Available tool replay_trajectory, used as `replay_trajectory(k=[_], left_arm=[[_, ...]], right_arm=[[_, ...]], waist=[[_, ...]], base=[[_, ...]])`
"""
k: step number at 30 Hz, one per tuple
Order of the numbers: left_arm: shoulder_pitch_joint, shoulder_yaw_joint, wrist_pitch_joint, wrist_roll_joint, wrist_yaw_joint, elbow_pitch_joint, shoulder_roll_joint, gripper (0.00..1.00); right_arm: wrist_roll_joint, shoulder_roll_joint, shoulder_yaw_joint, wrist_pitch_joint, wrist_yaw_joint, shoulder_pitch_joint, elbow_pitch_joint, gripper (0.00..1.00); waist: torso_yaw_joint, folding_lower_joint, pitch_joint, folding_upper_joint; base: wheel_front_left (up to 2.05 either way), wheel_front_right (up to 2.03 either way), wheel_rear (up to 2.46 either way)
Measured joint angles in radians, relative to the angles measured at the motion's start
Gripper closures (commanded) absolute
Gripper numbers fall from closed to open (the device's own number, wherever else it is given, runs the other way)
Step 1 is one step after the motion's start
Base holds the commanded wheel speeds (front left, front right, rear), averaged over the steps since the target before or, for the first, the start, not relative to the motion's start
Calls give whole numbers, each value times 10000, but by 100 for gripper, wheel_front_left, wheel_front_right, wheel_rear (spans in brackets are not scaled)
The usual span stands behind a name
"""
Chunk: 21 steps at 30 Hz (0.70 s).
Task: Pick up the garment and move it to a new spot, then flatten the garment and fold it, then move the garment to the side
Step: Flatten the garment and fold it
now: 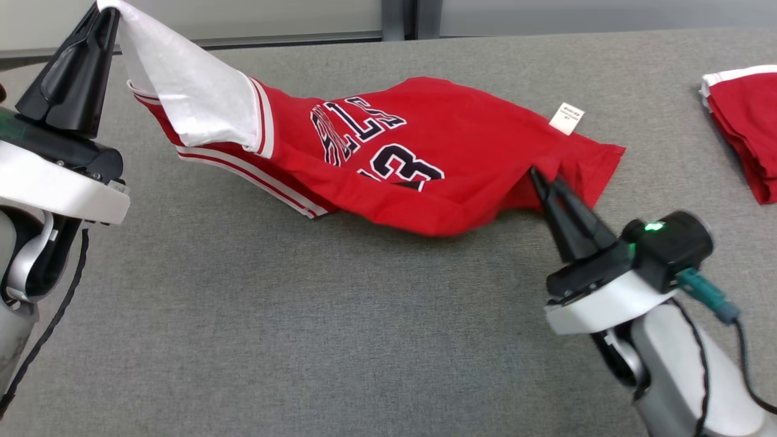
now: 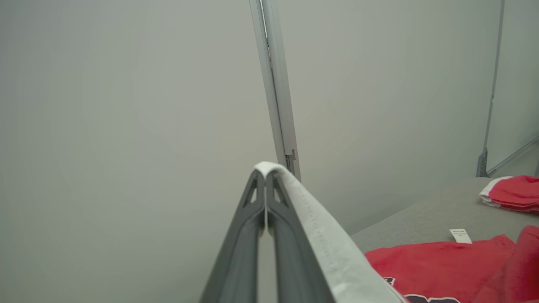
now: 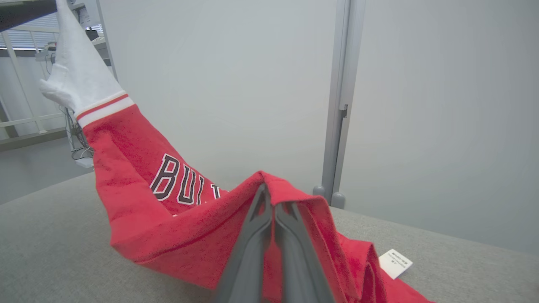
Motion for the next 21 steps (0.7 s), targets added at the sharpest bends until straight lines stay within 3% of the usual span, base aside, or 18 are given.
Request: replay_trajectory(k=[4, 7, 11, 15, 18, 21], left_arm=[[-312, -4, 79, 71, -52, -190, 81, 100], [-1255, 50, 359, 90, -228, -234, 125, 100], [-3289, 230, 963, -414, -533, 401, -299, 100], [-5913, 128, 1281, -506, -757, 1942, -936, 100], [-7940, -111, 732, 364, -830, 3551, -1250, 100], [-9421, -401, -222, 1221, -832, 5081, -1553, 100]], right_arm=[[-215, -349, -709, 0, 0, -162, -1200, 100], [-284, -1003, -1348, 0, 0, -1044, -1476, 100], [-144, -2050, -1847, 437, 0, -3182, -851, 100], [242, -2546, -1879, 1298, 0, -5901, 27, 100], [334, -2420, -1595, 1394, 0, -7836, 1058, 100], [328, -1726, -1459, 932, 2, -9387, 2332, 100]], waist=[[-176, 0, -163, 0], [-253, 0, -144, 0], [-306, 0, 130, 0], [-349, 0, 693, 0], [-407, 0, 1202, 0], [-635, 0, 1614, 0]], base=[[0, 0, 0], [0, 0, 0], [0, 0, 0], [0, 0, 0], [0, 0, 0], [0, 0, 0]])
